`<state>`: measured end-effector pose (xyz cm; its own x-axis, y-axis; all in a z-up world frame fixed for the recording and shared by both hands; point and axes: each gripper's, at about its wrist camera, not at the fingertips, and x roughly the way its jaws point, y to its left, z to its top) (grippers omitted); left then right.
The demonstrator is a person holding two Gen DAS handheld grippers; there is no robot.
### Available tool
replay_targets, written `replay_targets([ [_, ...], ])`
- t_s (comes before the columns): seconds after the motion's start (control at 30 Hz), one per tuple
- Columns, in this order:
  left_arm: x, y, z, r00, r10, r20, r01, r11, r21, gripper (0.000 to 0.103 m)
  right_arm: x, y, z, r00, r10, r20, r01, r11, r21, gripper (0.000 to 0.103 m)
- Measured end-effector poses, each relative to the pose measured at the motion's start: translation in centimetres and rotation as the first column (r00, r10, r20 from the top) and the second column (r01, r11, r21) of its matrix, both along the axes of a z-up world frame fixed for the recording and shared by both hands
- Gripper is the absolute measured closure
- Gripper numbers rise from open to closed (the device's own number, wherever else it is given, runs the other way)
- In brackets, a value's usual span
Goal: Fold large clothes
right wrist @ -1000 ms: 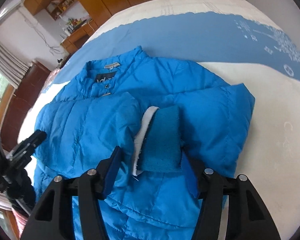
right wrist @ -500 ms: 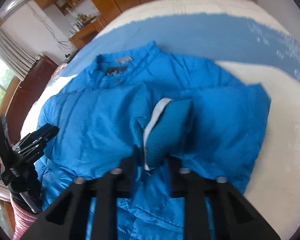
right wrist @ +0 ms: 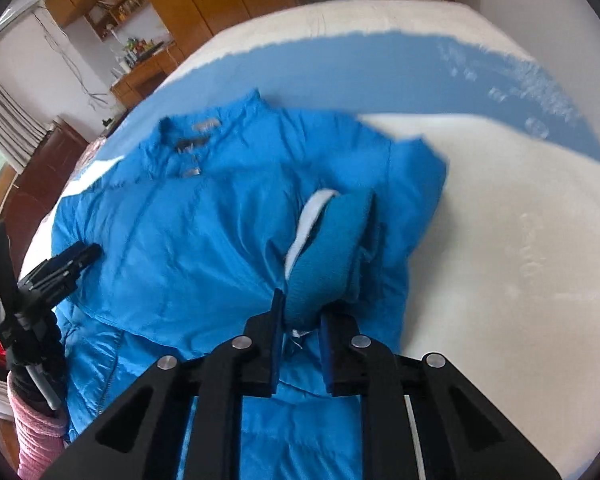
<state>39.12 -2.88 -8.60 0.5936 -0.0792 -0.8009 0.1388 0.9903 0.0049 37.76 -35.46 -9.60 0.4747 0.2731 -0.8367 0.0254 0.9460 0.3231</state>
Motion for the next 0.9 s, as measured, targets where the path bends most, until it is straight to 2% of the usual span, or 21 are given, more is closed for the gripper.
replay_targets([
  [0.07,0.0,0.3,0.2,1.000,0.009,-0.006,-0.009,1.000,-0.014,0.045,-0.2,0.1,0.5,1.000,0.007,0.004,-0.006,1.000,-0.019,0.083],
  [0.13,-0.2,0.3,0.6,1.000,0.027,-0.011,-0.028,1.000,-0.015,0.045,-0.8,-0.3,1.2,1.000,-0.009,0.007,0.009,1.000,-0.012,0.073],
  [0.27,-1.7,-0.5,2.8,0.999,0.029,0.021,-0.029,0.999,-0.020,0.046,-2.5,-0.9,4.4,0.994,-0.066,0.086,0.071,0.996,-0.059,0.073],
  [0.37,-2.6,-1.9,4.2,0.998,0.000,0.067,-0.002,1.000,0.026,0.045,-2.5,0.4,5.6,0.992,-0.036,0.122,0.044,0.997,-0.064,0.073],
  [0.47,-2.5,-2.7,3.6,0.998,-0.026,0.049,0.024,0.999,0.047,0.045,-1.2,2.2,4.4,0.996,0.001,0.091,0.005,0.998,-0.064,0.075],
  [0.6,-1.1,-2.2,1.7,1.000,-0.008,-0.001,0.008,0.999,0.053,0.045,0.1,3.2,2.2,0.999,0.002,0.043,0.003,0.994,-0.111,0.077],
  [0.7,-0.4,-1.5,0.5,1.000,0.004,-0.030,-0.003,0.999,0.045,0.044,0.3,3.5,1.5,0.999,-0.002,0.035,0.007,0.991,-0.136,0.078],
  [0.8,-0.1,-1.1,-0.1,0.999,0.007,-0.044,-0.006,1.000,0.017,0.044,0.1,3.4,0.7,0.999,-0.021,0.034,0.026,0.989,-0.149,0.084],
  [0.9,-0.3,-1.3,-0.2,0.999,0.017,-0.033,-0.016,0.999,0.035,0.044,0.0,3.4,0.5,0.999,-0.033,0.042,0.038,0.988,-0.150,0.084],
])
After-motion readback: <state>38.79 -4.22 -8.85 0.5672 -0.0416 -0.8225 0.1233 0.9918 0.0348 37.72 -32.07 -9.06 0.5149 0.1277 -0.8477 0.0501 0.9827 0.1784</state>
